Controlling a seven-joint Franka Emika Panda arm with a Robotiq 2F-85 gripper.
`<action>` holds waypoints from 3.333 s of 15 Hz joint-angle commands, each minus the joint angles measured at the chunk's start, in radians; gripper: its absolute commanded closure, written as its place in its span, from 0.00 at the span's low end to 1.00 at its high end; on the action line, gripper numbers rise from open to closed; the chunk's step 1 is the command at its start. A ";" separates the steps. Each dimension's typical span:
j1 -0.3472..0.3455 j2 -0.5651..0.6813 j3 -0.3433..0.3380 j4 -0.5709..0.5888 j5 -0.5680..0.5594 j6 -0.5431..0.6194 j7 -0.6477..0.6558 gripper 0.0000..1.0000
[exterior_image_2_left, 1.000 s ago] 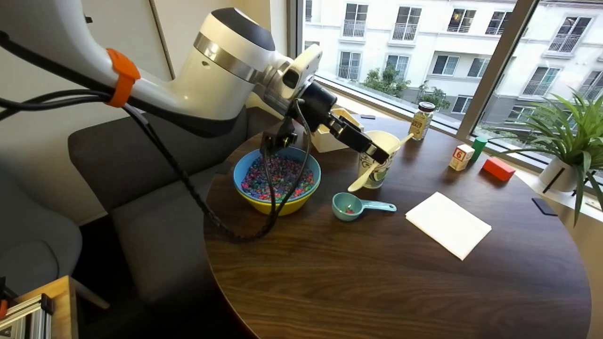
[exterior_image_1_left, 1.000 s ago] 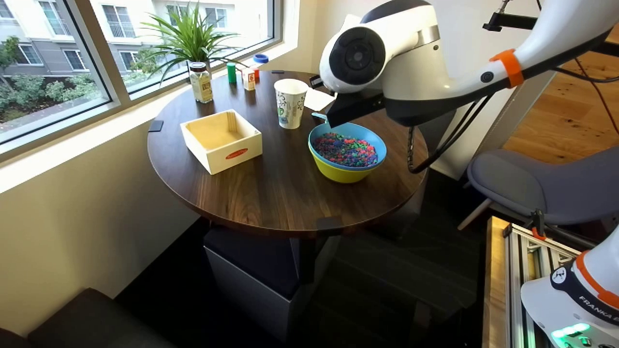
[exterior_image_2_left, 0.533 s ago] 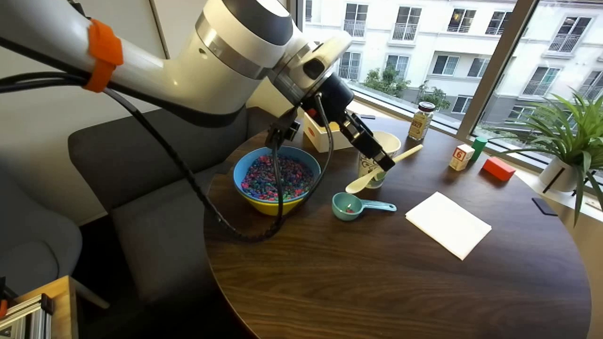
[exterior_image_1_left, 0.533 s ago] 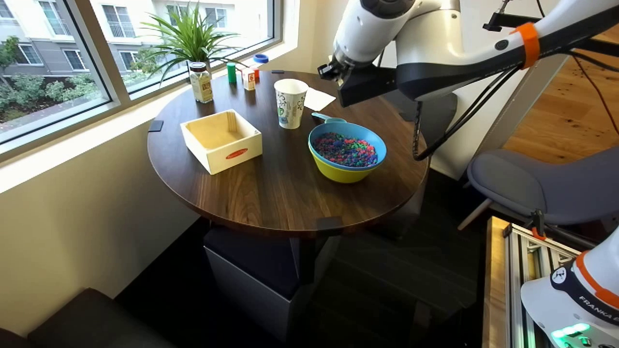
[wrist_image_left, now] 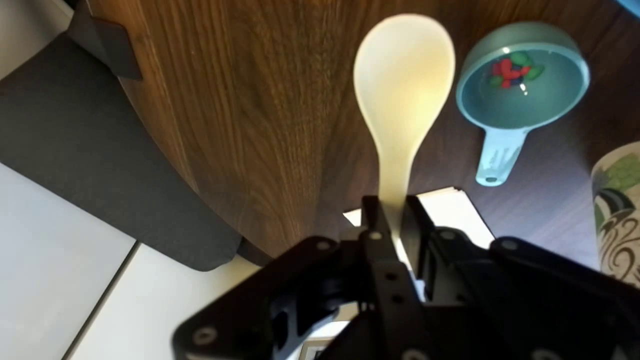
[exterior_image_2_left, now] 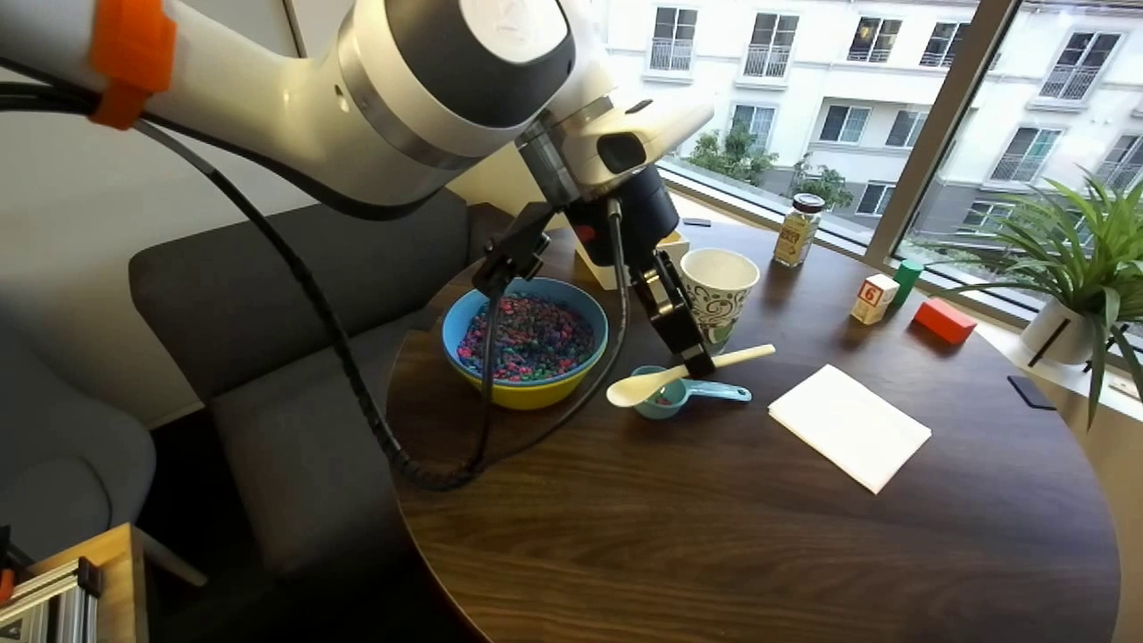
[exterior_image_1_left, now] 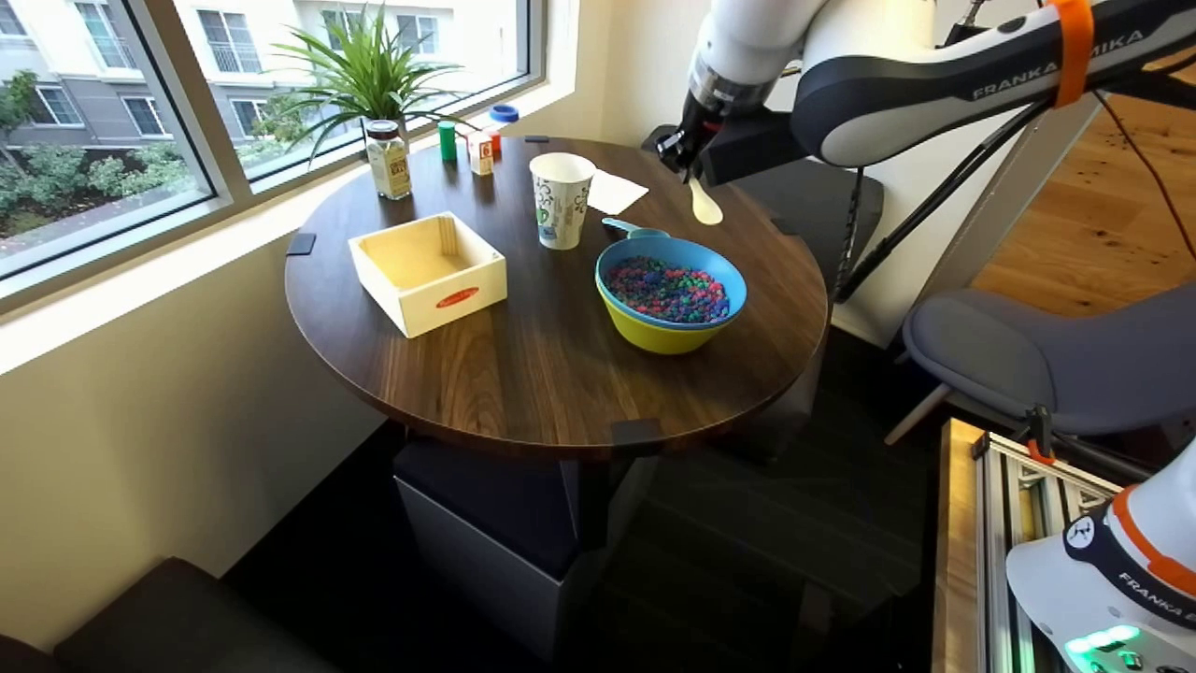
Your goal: Use the white spoon to put some contents of the bowl in the blue scoop
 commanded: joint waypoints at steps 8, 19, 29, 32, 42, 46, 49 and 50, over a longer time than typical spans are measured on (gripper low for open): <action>-0.018 -0.045 -0.039 -0.114 0.280 -0.049 -0.199 0.97; -0.045 -0.020 -0.071 -0.144 0.315 -0.044 -0.183 0.97; -0.043 0.017 -0.077 -0.140 0.340 -0.028 -0.157 0.97; -0.043 0.023 -0.079 -0.141 0.342 -0.027 -0.155 0.97; -0.039 0.015 -0.080 -0.130 0.330 -0.035 -0.137 0.31; -0.038 -0.016 -0.075 -0.104 0.353 -0.058 -0.160 0.03; -0.037 -0.054 -0.069 -0.079 0.384 -0.070 -0.173 0.00; -0.037 -0.062 -0.067 -0.071 0.392 -0.076 -0.176 0.00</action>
